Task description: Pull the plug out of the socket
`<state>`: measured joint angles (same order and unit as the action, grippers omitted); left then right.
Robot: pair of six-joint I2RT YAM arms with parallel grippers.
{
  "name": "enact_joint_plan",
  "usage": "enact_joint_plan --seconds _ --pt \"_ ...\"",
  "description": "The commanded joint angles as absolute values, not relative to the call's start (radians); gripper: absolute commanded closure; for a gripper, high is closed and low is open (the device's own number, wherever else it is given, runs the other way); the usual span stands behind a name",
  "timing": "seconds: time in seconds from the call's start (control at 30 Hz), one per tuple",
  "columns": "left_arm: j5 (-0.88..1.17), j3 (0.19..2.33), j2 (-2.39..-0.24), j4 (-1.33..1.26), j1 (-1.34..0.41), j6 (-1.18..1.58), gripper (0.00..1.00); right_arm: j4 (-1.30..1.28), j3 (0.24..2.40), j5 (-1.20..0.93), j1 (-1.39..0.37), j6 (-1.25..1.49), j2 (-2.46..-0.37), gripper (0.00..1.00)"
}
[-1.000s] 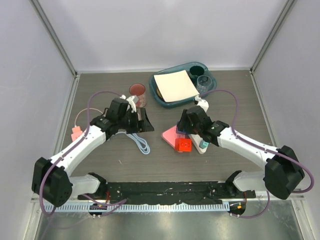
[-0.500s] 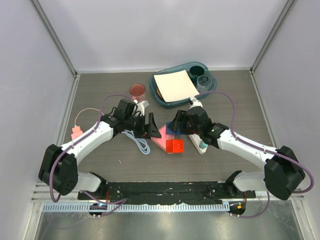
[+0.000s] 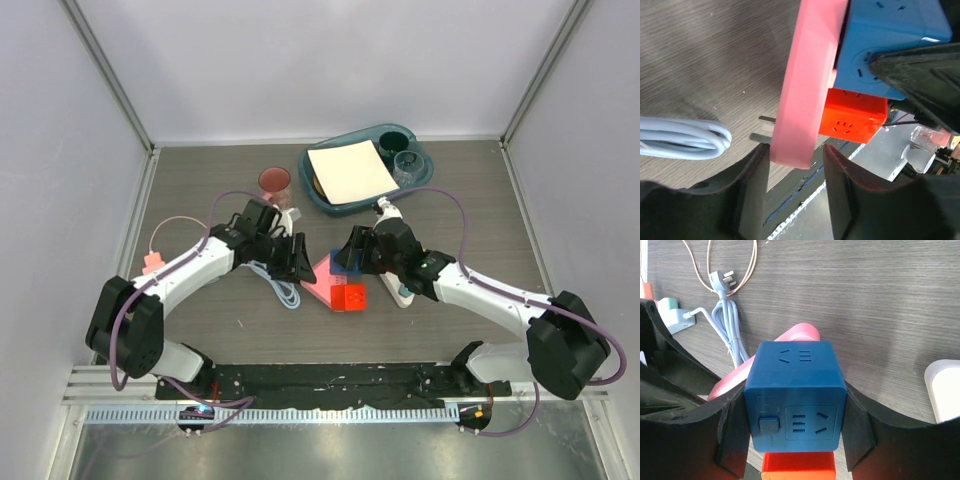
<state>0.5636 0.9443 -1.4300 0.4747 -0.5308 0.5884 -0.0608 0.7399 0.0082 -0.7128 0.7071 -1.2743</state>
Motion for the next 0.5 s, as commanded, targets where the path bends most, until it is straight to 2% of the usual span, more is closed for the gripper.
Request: enact_joint_plan --seconds 0.0,0.2,0.37,0.47 --pt "0.591 0.988 -1.433 0.468 -0.543 0.571 0.58 0.124 0.761 -0.069 -0.742 0.752 -1.236 0.79" --pt "0.588 0.992 -1.43 0.468 -0.543 0.571 0.98 0.135 0.742 -0.071 -0.746 0.75 -1.235 0.79" --pt "0.558 0.994 -1.42 0.474 -0.543 0.574 1.0 0.129 0.733 -0.068 -0.746 0.742 -1.23 0.78" --pt "0.442 1.008 -1.437 0.531 -0.541 0.572 1.0 0.097 0.733 -0.029 -0.744 0.742 -1.212 0.78"
